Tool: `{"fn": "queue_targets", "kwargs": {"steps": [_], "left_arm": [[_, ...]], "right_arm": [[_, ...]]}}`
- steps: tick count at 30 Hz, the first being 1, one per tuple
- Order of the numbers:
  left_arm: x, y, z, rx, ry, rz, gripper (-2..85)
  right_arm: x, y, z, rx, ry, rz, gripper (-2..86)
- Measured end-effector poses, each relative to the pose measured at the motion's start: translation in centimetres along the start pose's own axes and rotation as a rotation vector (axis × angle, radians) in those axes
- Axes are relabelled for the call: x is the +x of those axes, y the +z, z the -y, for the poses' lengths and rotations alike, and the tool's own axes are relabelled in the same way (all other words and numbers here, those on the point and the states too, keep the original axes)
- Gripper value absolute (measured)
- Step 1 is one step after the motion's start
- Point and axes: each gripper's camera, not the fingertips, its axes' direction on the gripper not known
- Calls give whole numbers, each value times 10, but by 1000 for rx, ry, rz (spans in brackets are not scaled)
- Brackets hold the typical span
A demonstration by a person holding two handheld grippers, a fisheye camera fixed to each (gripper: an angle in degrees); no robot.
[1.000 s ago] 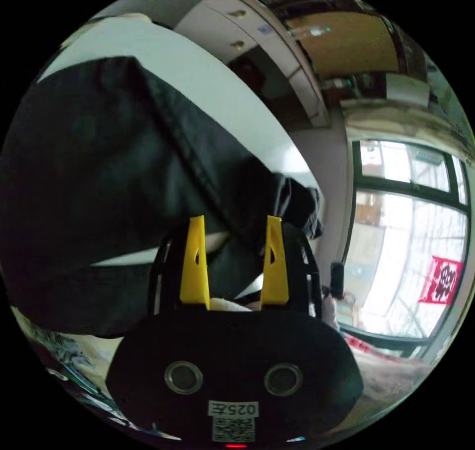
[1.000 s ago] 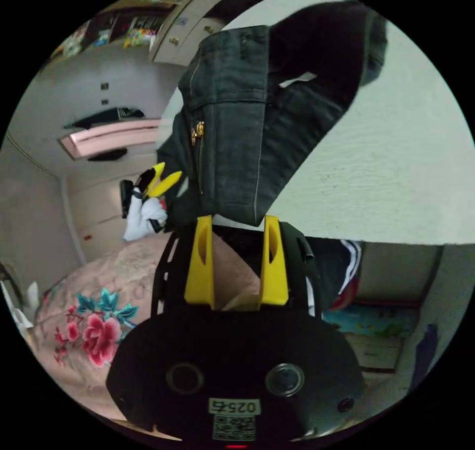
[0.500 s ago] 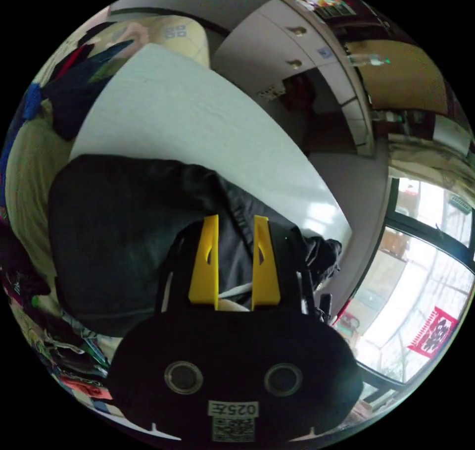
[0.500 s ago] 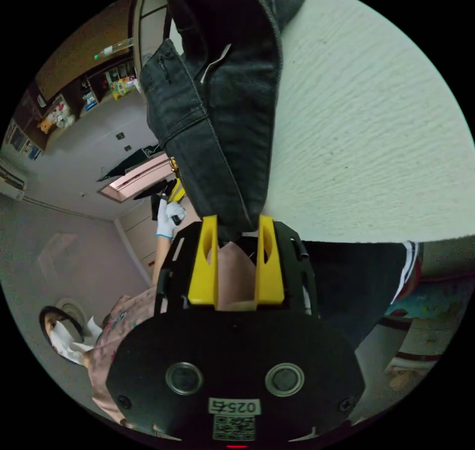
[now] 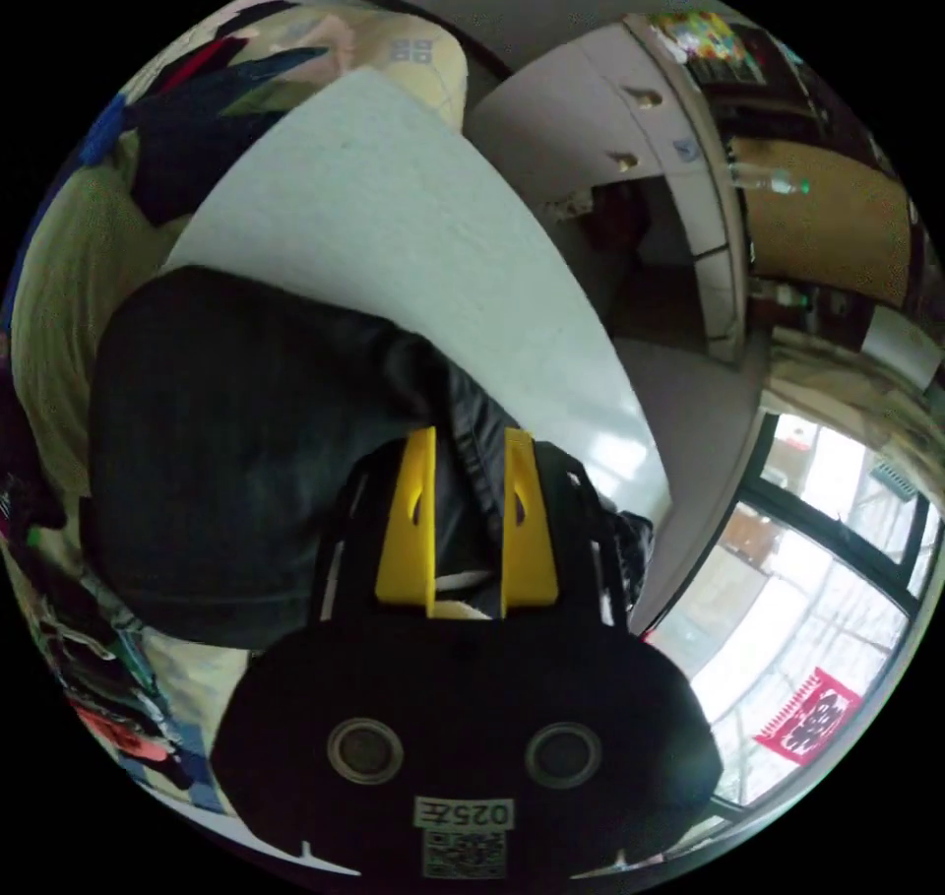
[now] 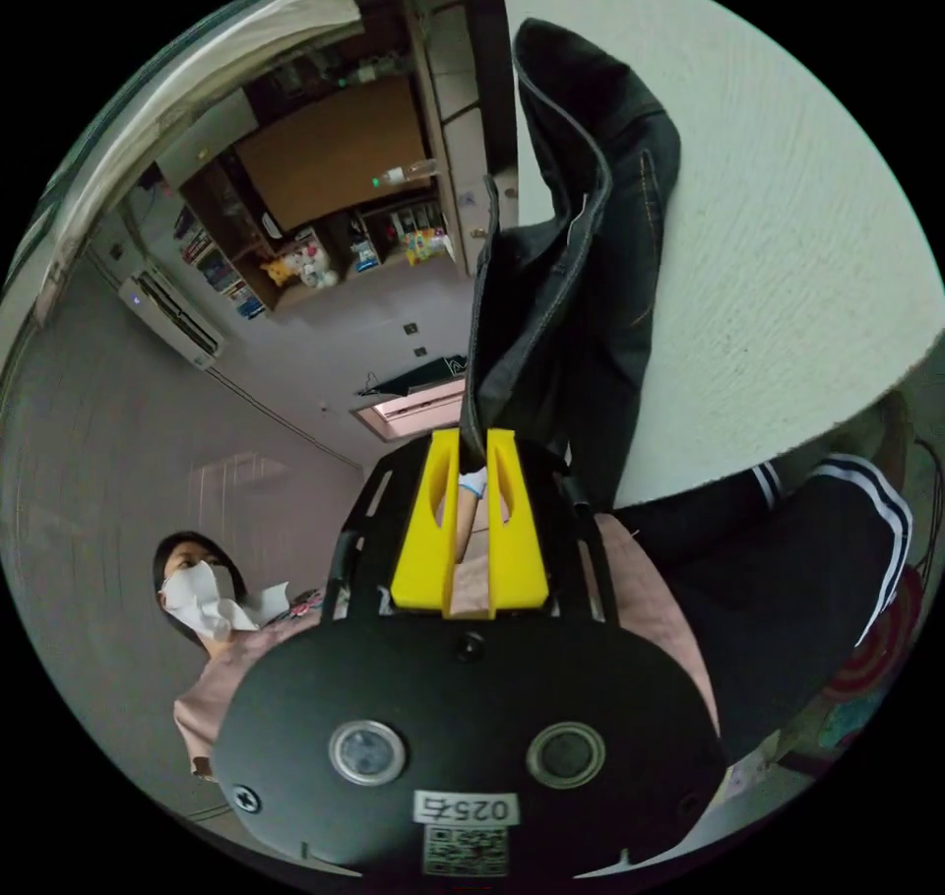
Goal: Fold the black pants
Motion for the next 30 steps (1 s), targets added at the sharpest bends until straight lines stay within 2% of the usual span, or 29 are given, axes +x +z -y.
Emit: {"fn": "queue_targets", "kwargs": {"steps": [2,4,8,12,15,16,20,22,27,29,30], "left_arm": [[-23,-23,-6,85,-49,-118,94],[-34,-29,0,68,-73,-169,95],[-35,-33,4,-21,-106,-81,48],[-40,-53,-21,-21,-92,-48,2],[-66,-78,-66,43,-59,-233,-7],[-80,-90,-89,81,-23,-349,-8],[-127,-141,-166,218,76,-810,-9],[-130,-162,-181,262,105,-943,-9],[-39,-262,-184,402,396,-1034,-9],[34,-325,-198,457,626,-1138,-9],[53,-340,-204,465,677,-1167,-9]], "right_arm": [[-2,-9,-9,14,-3,-3,51],[-4,-14,-15,17,-14,15,51],[-21,-36,-27,73,-80,104,50],[-46,-58,-34,121,-150,126,49],[-59,-77,-38,151,-174,104,49],[-59,-84,-40,165,-169,131,49],[-43,-88,-35,139,-130,400,49],[-48,-71,-15,82,-134,499,50],[-125,4,84,-126,-206,621,50],[-200,43,123,-264,-318,610,50],[-222,51,129,-300,-358,603,50]]}}
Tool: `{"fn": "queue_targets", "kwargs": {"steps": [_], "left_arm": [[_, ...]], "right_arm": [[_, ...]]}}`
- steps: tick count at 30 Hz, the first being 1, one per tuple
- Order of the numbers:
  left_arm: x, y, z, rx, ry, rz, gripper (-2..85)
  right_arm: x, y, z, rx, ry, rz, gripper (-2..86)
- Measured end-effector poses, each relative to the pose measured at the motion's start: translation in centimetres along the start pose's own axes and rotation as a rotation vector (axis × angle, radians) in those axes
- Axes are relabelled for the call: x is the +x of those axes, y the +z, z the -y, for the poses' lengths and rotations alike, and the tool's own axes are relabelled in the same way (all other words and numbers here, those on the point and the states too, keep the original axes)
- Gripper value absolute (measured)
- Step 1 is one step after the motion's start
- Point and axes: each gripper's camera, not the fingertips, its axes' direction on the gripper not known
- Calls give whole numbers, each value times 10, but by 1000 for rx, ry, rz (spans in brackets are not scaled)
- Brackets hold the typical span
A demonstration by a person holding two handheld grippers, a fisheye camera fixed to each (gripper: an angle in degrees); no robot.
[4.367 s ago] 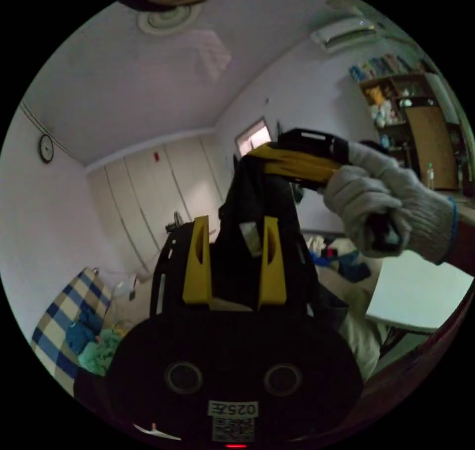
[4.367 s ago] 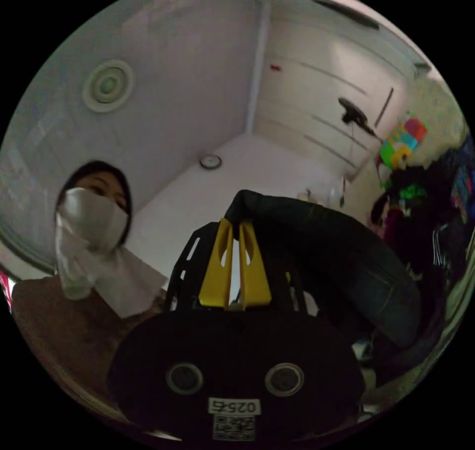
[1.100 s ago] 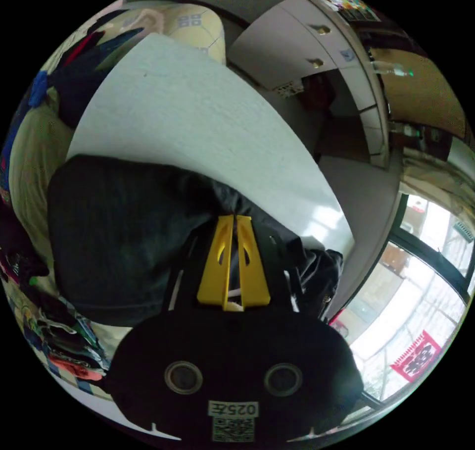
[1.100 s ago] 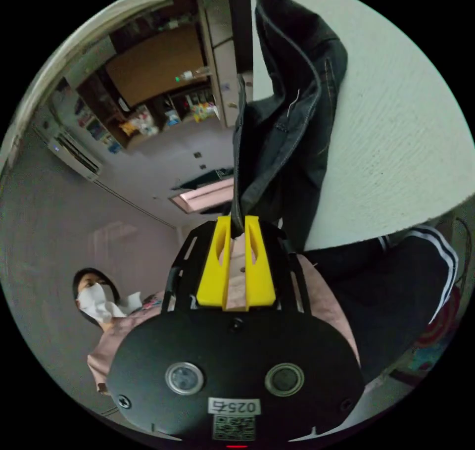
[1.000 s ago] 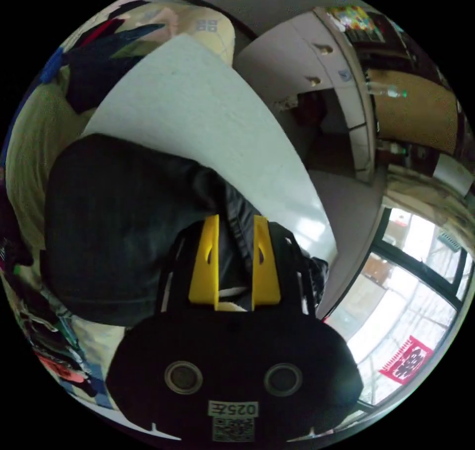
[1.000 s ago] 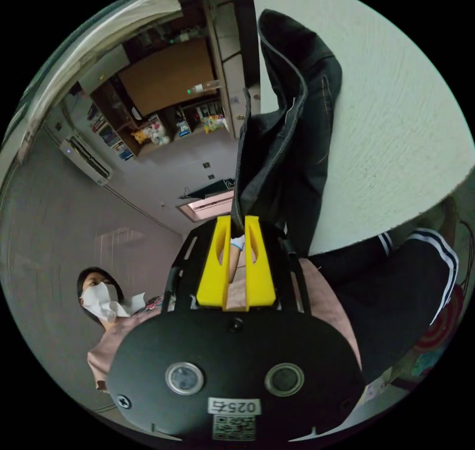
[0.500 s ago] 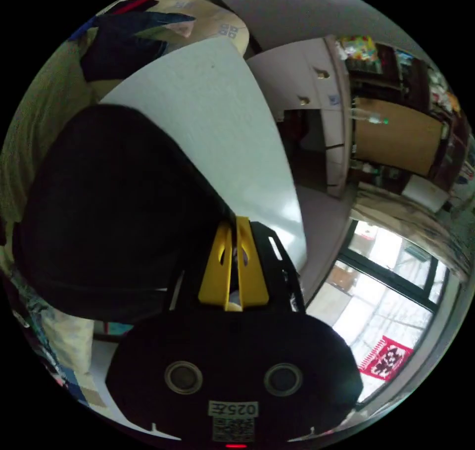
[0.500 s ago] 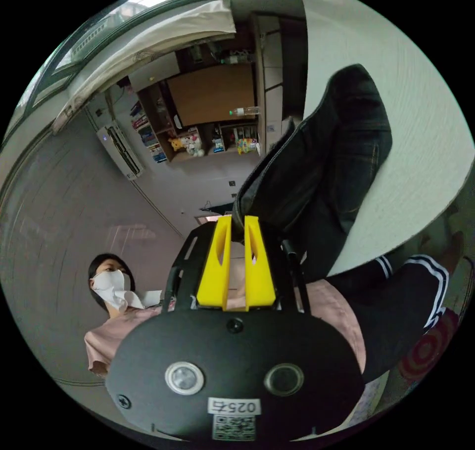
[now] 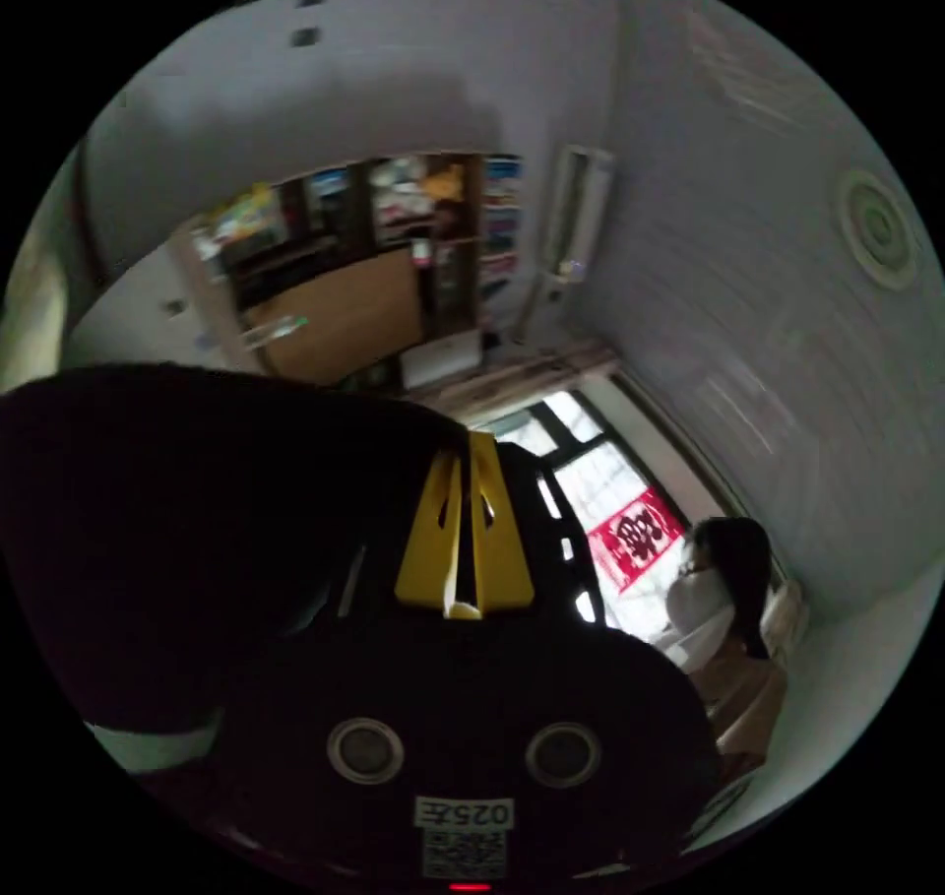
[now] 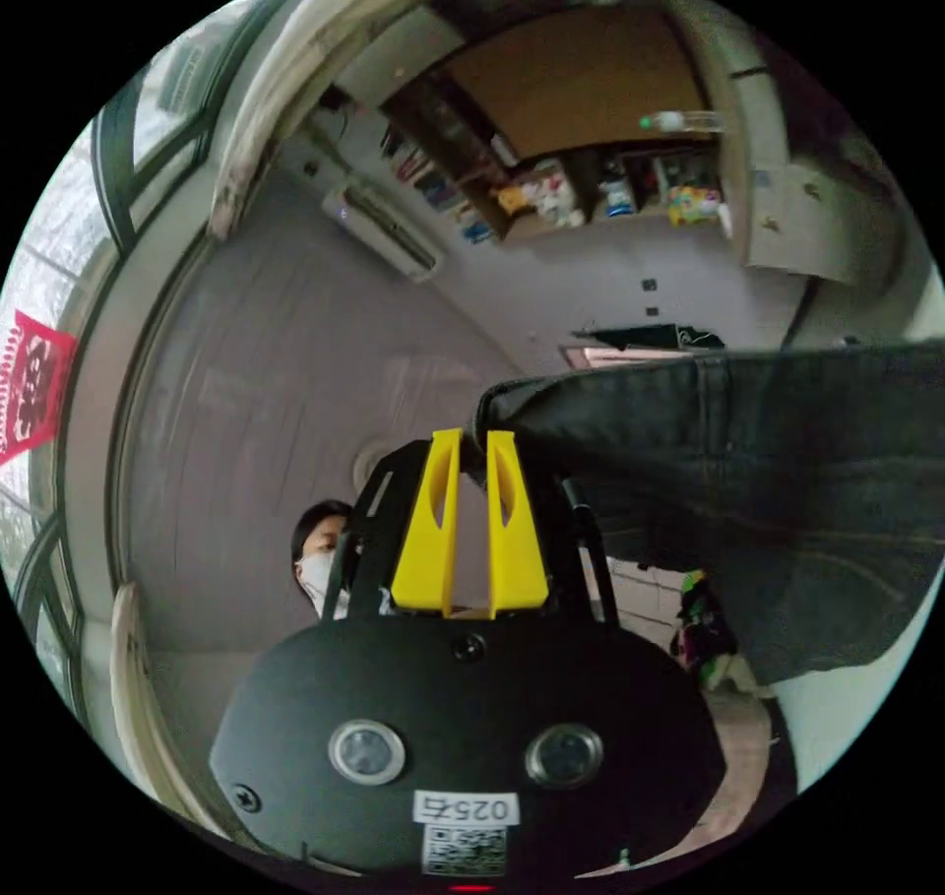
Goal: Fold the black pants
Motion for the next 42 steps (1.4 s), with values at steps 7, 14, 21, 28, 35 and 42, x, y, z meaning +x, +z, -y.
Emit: {"fn": "queue_targets", "kwargs": {"steps": [7,14,21,28,35,42], "left_arm": [[175,95,-2,-72,327,-95,-9],[13,118,-208,-122,-207,403,-9],[-218,178,-408,-441,-906,858,-9],[-269,245,-440,-944,-876,1156,-10],[-305,218,-458,-838,-990,1105,-11],[-313,196,-464,-723,-1067,1026,-11]], "right_arm": [[-133,56,66,-190,-253,-160,49],[-117,-104,31,-98,0,-884,48],[34,-233,-8,-152,529,-1491,46],[42,-208,-7,-91,434,-1708,46],[4,-140,54,-151,64,-1528,60],[115,-72,170,-370,-28,-1432,228]]}}
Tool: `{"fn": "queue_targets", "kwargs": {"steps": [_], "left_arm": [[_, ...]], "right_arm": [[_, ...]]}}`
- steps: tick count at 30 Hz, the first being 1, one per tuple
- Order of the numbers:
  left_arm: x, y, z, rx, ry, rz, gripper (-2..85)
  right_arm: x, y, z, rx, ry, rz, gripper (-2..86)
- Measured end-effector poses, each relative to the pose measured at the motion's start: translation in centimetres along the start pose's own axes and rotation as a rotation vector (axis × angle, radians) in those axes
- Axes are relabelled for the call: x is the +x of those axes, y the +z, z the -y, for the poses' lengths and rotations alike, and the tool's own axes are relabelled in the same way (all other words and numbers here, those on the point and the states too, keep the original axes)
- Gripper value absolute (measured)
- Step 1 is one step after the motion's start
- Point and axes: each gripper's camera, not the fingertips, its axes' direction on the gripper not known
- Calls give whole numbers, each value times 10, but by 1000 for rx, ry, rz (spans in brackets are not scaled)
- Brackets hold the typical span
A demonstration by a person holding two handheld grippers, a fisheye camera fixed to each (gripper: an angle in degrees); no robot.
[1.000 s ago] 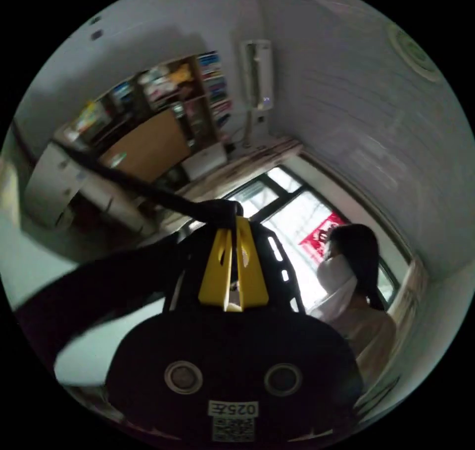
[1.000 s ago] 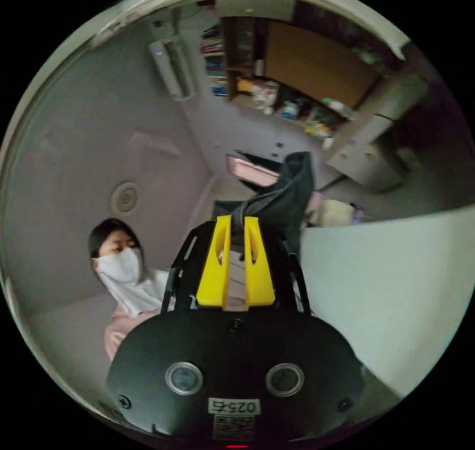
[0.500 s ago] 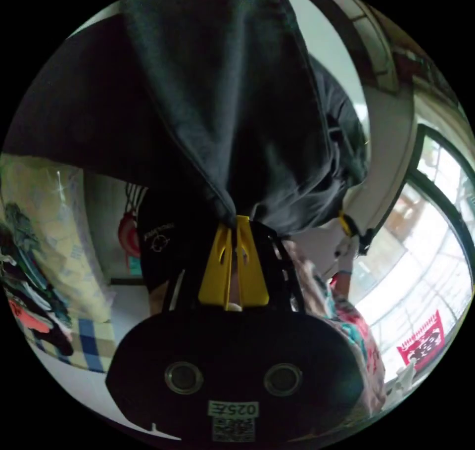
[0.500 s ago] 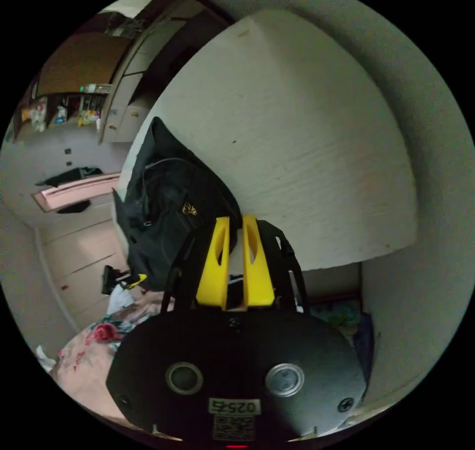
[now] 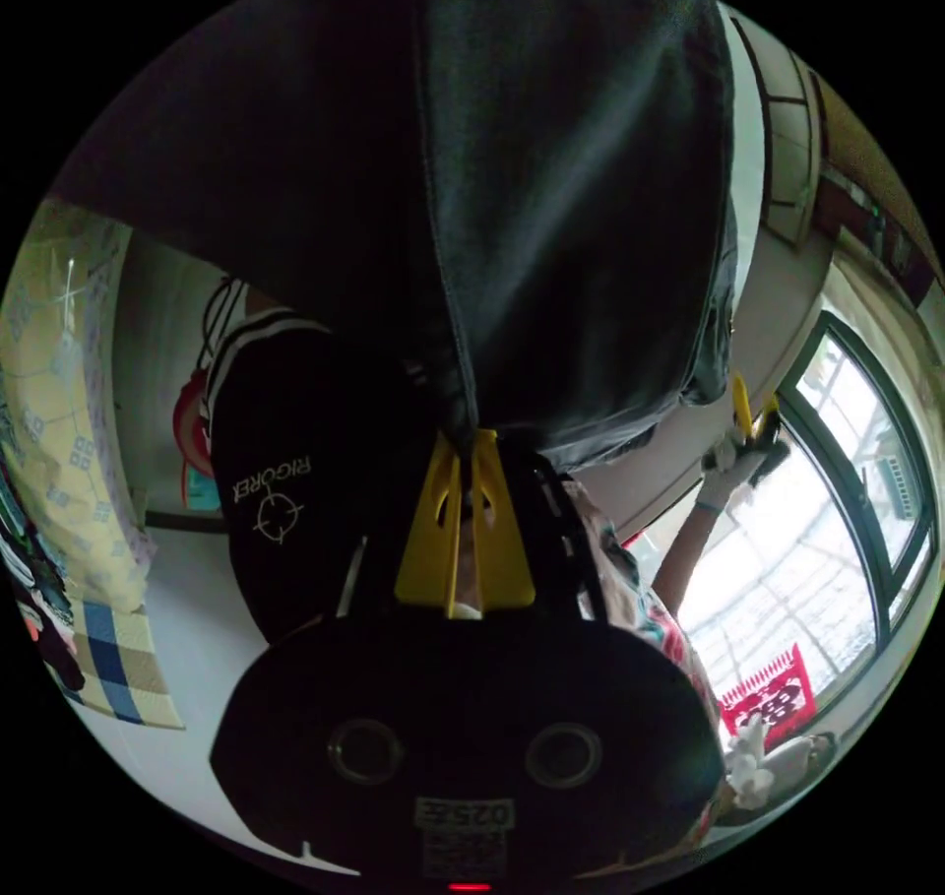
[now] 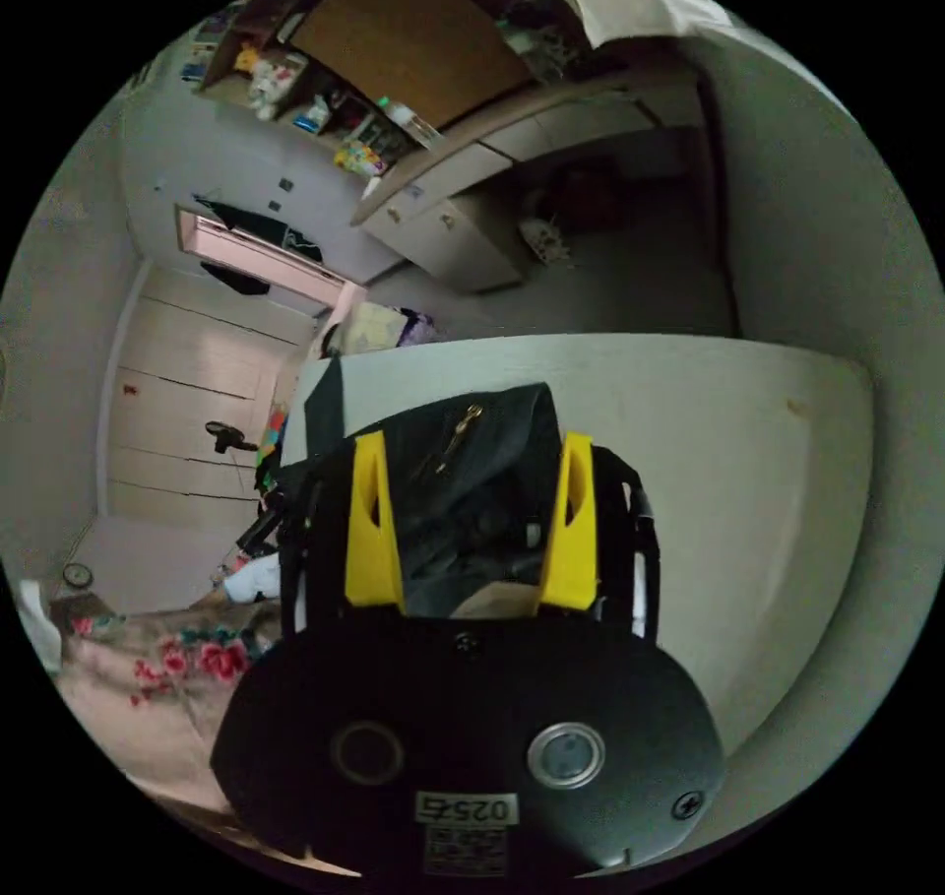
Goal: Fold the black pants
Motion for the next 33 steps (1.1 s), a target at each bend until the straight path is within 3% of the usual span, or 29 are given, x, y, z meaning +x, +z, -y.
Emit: {"fn": "queue_targets", "kwargs": {"steps": [3,4,5,7,8,11,15,18,20,23,26,29,31,33], "left_arm": [[5,0,0,9,19,34,-11],[7,1,0,15,30,50,-11],[9,2,0,19,36,60,-11],[9,4,1,20,40,69,-11],[7,5,2,20,35,74,-11],[4,7,6,10,20,63,-11],[18,8,6,-4,34,125,-11],[62,9,-2,-10,165,201,-12],[107,10,-10,-11,289,175,-12],[161,13,-18,6,387,-6,-12],[203,36,-11,-23,425,-24,-13],[222,74,-1,-91,386,176,-11],[225,95,4,-151,382,261,-9],[224,102,4,-197,380,241,1]], "right_arm": [[27,79,49,-217,109,-71,192],[21,76,55,-99,118,-213,127],[15,84,59,-97,109,-250,96],[16,121,57,-291,131,-216,49],[12,122,49,-202,118,-207,26],[17,131,36,-203,112,-184,1],[26,98,18,-56,82,-188,-8],[20,44,11,36,22,-214,-9],[-3,11,5,86,-82,-569,-9],[3,-36,-5,185,-96,-845,-9],[60,-62,-4,145,32,-814,-8],[115,-39,-11,10,102,-683,-4],[131,-21,-21,-31,143,-699,2],[134,-17,-35,12,197,-715,13]]}}
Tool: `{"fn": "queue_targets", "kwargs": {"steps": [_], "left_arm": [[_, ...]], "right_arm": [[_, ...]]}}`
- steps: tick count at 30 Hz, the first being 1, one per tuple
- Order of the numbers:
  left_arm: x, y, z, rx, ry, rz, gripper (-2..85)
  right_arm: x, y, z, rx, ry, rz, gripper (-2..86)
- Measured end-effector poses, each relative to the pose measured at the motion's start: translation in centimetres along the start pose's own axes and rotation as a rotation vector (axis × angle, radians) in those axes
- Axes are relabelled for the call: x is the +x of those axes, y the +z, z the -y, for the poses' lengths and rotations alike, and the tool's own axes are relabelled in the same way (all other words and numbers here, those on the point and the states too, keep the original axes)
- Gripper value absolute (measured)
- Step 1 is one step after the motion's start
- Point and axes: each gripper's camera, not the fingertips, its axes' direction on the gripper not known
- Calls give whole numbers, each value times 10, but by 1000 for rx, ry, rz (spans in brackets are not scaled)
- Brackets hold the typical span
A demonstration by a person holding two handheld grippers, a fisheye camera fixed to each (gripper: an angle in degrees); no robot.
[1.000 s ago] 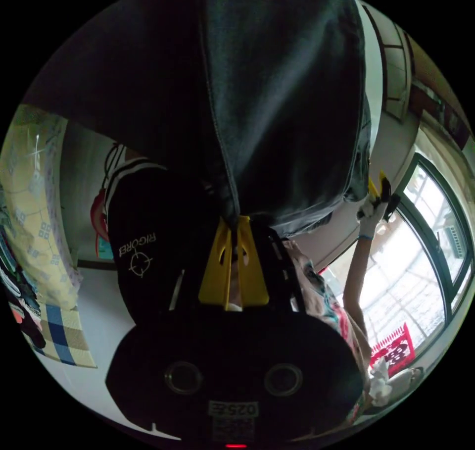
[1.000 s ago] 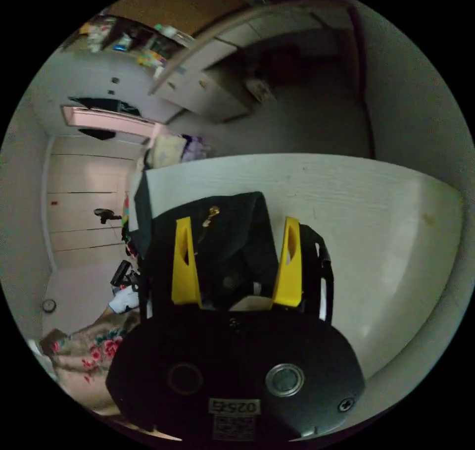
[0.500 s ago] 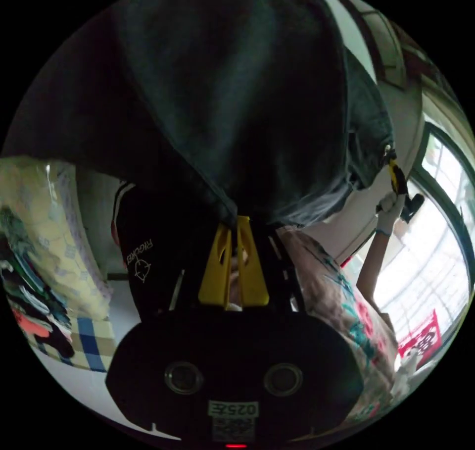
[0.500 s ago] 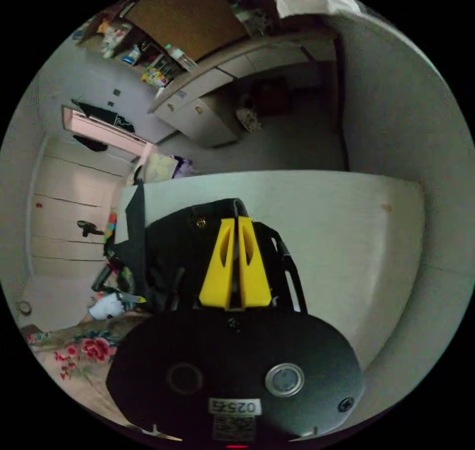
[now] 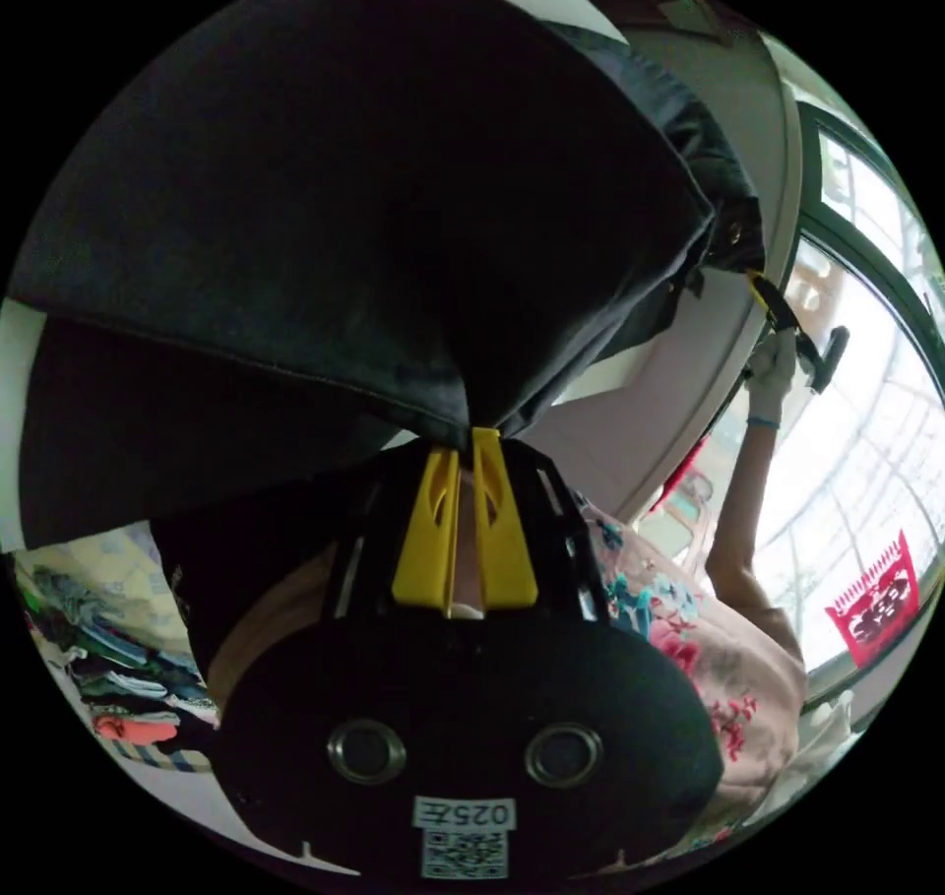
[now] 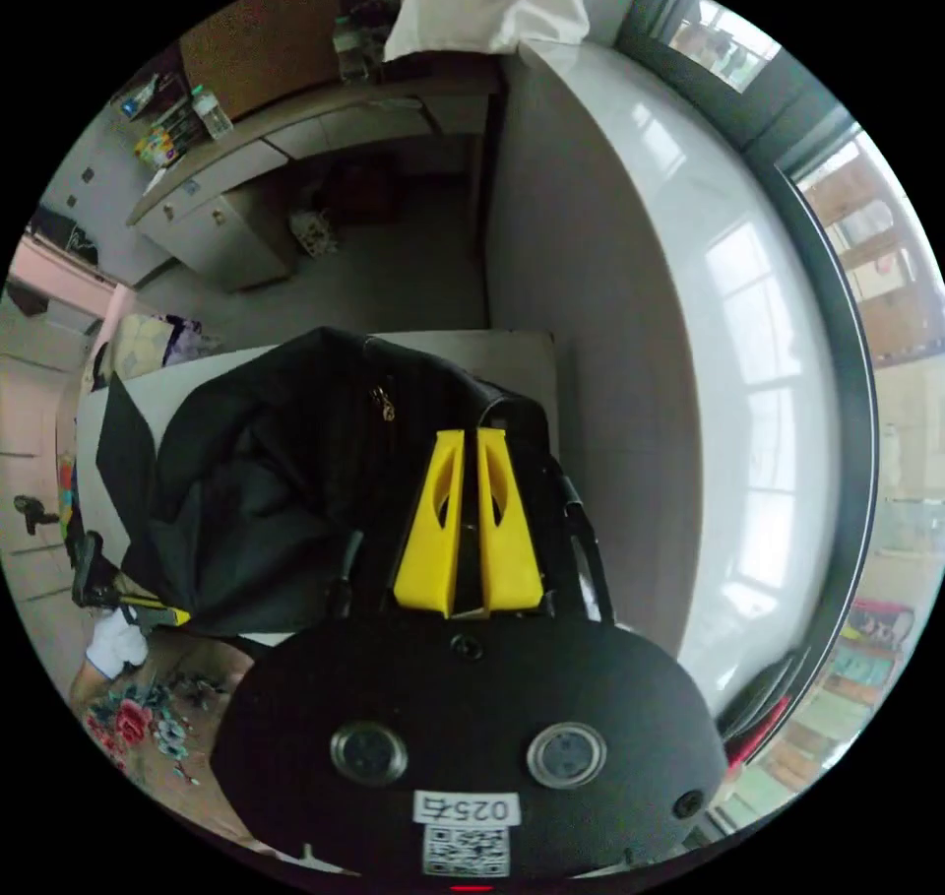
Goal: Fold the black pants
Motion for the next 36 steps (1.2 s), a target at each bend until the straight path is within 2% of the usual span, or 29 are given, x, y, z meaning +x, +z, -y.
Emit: {"fn": "queue_targets", "kwargs": {"steps": [3,4,7,8,11,15,18,21,23,27,31,36], "left_arm": [[-14,-32,-28,97,-34,-184,40],[-24,-56,-46,178,-56,-245,49],[-64,-124,-98,447,-142,-305,60],[-83,-150,-109,559,-181,-322,66],[-128,-196,-96,716,-276,-394,99],[-151,-227,-60,790,-453,-347,129],[-142,-238,-38,789,-505,-411,116],[-116,-247,-21,704,-624,-194,38],[-86,-254,-11,664,-592,-25,4],[-61,-259,-16,682,-433,30,-7],[-47,-273,-129,901,-331,-222,-9],[-27,-253,-318,1070,-354,-364,-9]], "right_arm": [[2,-14,-29,79,106,42,53],[-1,-23,-44,129,129,110,74],[-34,-30,-72,199,41,356,132],[-54,-22,-77,183,-22,467,139],[-112,16,-78,71,-181,702,155],[-170,59,-78,-71,-297,803,156],[-201,76,-86,-145,-347,858,141],[-218,94,-98,-175,-350,916,132],[-228,112,-105,-205,-341,957,128],[-241,138,-107,-245,-334,973,127],[-265,160,-94,-279,-402,972,123],[-324,169,-77,-304,-641,860,129]]}}
